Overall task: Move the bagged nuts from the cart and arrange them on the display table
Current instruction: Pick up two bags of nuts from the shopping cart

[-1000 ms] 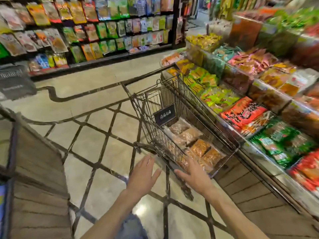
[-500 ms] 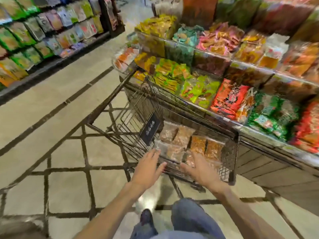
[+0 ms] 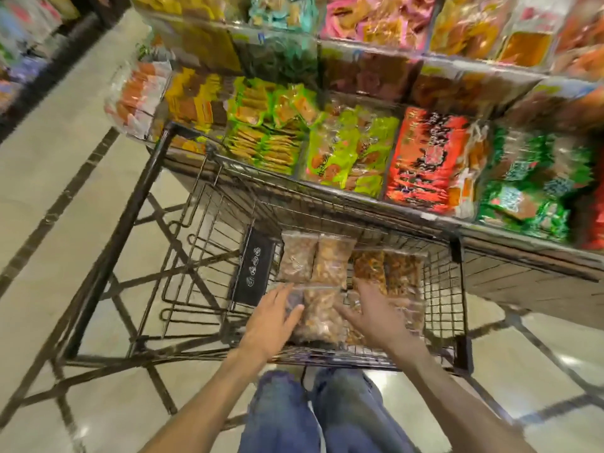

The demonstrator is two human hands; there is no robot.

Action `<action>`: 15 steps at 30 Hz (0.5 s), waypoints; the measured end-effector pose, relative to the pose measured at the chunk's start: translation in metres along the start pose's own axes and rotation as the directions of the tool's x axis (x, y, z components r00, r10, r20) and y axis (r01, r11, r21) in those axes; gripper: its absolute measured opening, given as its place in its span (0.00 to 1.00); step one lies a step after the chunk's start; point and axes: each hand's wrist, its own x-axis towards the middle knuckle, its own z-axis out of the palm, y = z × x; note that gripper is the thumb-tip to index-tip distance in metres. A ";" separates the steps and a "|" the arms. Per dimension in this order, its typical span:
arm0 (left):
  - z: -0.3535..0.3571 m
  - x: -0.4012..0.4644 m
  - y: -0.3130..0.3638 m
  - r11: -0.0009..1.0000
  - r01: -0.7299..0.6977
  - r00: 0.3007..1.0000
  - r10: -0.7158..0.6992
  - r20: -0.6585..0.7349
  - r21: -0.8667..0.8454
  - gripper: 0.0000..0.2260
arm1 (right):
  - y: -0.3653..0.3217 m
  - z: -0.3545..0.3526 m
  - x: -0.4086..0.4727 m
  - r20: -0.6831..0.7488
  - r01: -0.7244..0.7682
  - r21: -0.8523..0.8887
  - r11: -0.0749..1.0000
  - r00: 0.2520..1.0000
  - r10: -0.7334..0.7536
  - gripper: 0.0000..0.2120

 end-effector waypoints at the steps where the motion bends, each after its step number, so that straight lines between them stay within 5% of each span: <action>1: 0.003 0.017 -0.005 1.000 0.020 1.000 -0.020 0.021 -0.011 0.28 | 0.002 0.002 0.014 0.018 -0.008 0.010 1.000 1.000 0.008 0.39; 9: 0.062 0.170 -0.062 0.982 0.177 0.974 -0.165 0.154 -0.069 0.30 | 0.029 0.040 0.121 0.086 -0.086 0.060 0.995 0.993 0.080 0.38; 15: 0.106 0.250 -0.093 0.980 0.195 0.979 -0.193 0.065 -0.036 0.36 | 0.061 0.076 0.185 0.060 -0.122 0.011 0.992 0.991 0.121 0.34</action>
